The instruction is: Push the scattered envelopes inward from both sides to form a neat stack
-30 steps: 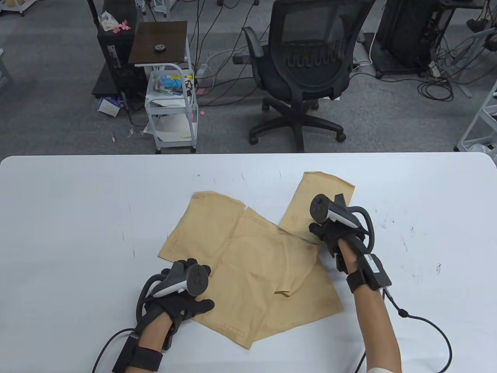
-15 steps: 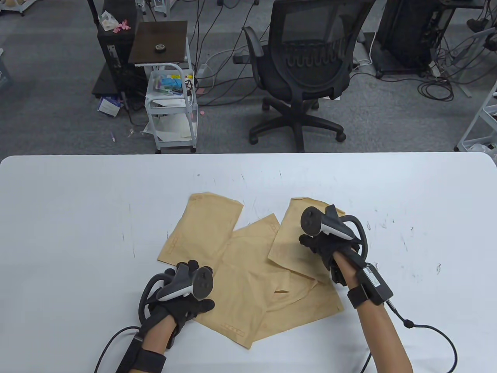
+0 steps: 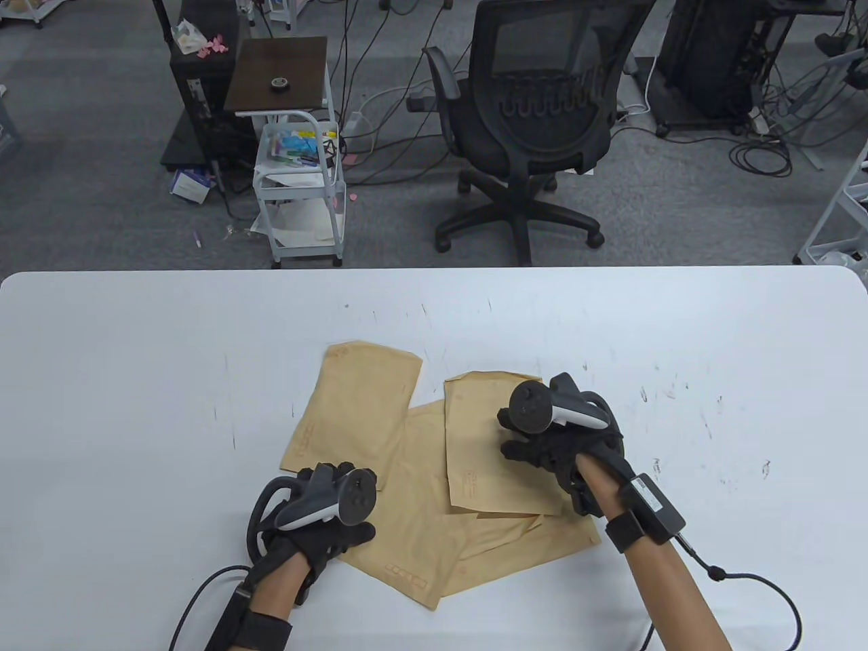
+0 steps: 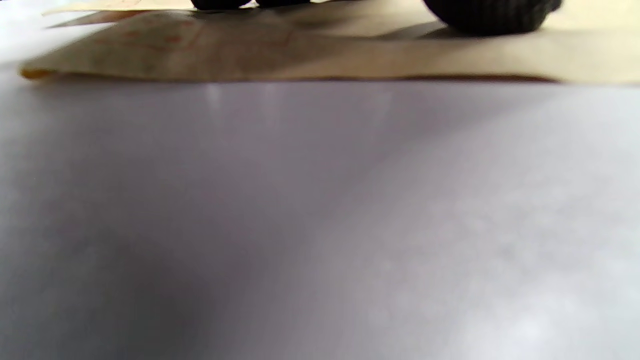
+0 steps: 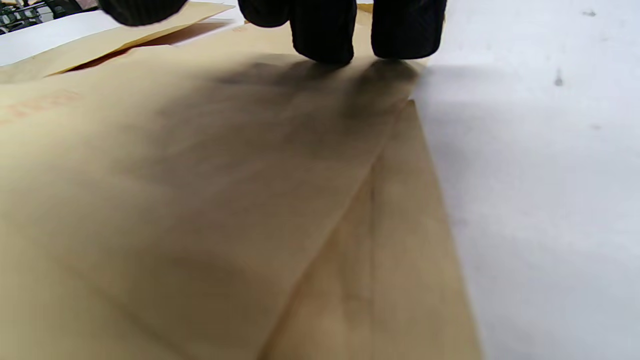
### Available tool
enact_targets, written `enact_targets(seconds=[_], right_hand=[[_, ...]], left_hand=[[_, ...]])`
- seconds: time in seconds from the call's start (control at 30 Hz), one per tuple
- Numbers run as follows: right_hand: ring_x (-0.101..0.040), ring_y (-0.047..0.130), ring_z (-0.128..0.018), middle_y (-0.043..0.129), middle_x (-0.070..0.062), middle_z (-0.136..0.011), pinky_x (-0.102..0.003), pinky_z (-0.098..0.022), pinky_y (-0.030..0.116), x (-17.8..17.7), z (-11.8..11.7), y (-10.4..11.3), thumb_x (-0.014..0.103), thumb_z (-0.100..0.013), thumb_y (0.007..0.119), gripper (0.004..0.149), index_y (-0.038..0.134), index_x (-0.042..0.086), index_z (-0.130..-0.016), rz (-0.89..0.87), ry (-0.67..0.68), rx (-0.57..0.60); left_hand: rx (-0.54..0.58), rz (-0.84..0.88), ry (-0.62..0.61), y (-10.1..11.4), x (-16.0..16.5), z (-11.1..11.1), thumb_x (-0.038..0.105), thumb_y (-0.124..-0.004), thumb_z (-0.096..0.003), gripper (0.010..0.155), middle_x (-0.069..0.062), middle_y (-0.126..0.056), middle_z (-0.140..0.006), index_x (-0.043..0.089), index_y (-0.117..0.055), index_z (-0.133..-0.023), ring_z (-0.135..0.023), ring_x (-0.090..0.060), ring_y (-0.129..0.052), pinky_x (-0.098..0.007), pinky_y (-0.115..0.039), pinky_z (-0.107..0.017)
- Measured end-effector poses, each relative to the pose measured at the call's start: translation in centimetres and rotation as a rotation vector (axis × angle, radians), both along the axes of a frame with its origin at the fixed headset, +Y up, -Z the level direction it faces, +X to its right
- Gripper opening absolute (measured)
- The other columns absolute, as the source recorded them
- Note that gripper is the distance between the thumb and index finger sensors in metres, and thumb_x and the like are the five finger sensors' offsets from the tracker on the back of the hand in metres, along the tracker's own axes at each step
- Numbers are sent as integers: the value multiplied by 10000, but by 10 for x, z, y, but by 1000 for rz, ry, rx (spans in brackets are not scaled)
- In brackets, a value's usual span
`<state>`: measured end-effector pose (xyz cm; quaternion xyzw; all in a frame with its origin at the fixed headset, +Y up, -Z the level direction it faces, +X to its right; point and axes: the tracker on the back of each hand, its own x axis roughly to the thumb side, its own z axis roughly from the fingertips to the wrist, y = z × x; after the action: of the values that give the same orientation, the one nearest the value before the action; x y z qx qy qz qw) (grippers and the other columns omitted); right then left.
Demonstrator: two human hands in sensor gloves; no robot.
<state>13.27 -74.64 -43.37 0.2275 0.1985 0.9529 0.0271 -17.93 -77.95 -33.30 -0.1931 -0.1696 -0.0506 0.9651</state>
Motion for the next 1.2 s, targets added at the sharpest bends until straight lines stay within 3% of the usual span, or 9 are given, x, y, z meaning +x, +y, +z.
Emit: enact_targets(seconds=[0.1, 0.23, 0.3, 0.43, 0.53, 0.73, 0.97, 1.1, 1.2], right_hand=[[-559, 525, -986, 497, -235, -1154, -759, -664, 364, 4, 13, 13, 488, -484, 627, 778, 347, 108, -1102, 48, 30, 33], [-615, 451, -996, 299, -369, -1160, -782, -668, 320, 8, 53, 13, 532, -463, 650, 928, 189, 53, -1110, 193, 65, -29], [-627, 391, -1013, 200, -395, -1150, -787, -678, 291, 5, 77, 1, 557, -448, 638, 997, 98, 27, -1096, 325, 99, -63], [-611, 366, -1017, 148, -366, -1145, -785, -674, 280, -2, 97, -29, 566, -433, 629, 1025, 52, 13, -1074, 411, 174, 6], [-615, 311, -988, 112, -335, -1129, -760, -678, 290, -4, 100, -37, 551, -380, 511, 987, 6, 15, -1038, 434, 186, 34], [-634, 344, -981, 180, -279, -1152, -768, -667, 295, -1, 99, -35, 503, -392, 585, 934, 106, 72, -1067, 319, 183, 69], [-555, 456, -1005, 350, -139, -1175, -756, -663, 333, -9, 111, -29, 362, -426, 677, 791, 261, 172, -1071, 201, 311, 230], [-553, 490, -999, 391, -158, -1171, -754, -660, 362, -7, 111, -28, 382, -416, 685, 810, 276, 142, -1073, 179, 329, 313], [-568, 489, -991, 371, -207, -1165, -757, -662, 367, -6, 111, -28, 408, -419, 682, 840, 259, 101, -1076, 191, 304, 309]], left_hand=[[16, -5, 2, -1, 0, 0, 560, -688, -397, 830, -47, -397, -1132, 287, -341, -1100, -1055, -386, -447, -620, -411, -797], [-5, 26, 8, -2, -2, -2, 560, -698, -397, 887, -57, -370, -1125, 251, -260, -1104, -1055, -392, -403, -629, -383, -797], [-22, 43, 6, -3, -3, -3, 560, -698, -400, 902, -54, -361, -1113, 245, -230, -1103, -1052, -393, -382, -629, -367, -798], [-11, 28, 4, 0, 0, -2, 543, -716, -402, 838, -63, -450, -1053, 236, -369, -1099, -1032, -406, -421, -626, -379, -797], [11, 21, -7, 2, 3, 0, 528, -725, -404, 796, -58, -508, -1008, 243, -434, -1088, -1013, -408, -469, -627, -402, -793], [-17, 105, 2, -2, -4, -2, 532, -743, -406, 674, -32, -268, -1164, 326, -489, -996, -1078, -423, -358, -641, -371, -794], [29, 123, -78, 1, 1, 2, 478, -768, -426, 505, 42, -484, -1146, 364, -600, -889, -1107, -344, -470, -599, -465, -807], [84, 124, -157, 4, 8, 6, 427, -794, -435, 509, 107, -609, -1070, 384, -618, -911, -1077, -305, -578, -600, -488, -804], [127, 162, -129, 8, 8, 4, 465, -744, -435, 642, -16, -540, -1112, 302, -523, -1015, -1071, -348, -557, -615, -458, -798]])
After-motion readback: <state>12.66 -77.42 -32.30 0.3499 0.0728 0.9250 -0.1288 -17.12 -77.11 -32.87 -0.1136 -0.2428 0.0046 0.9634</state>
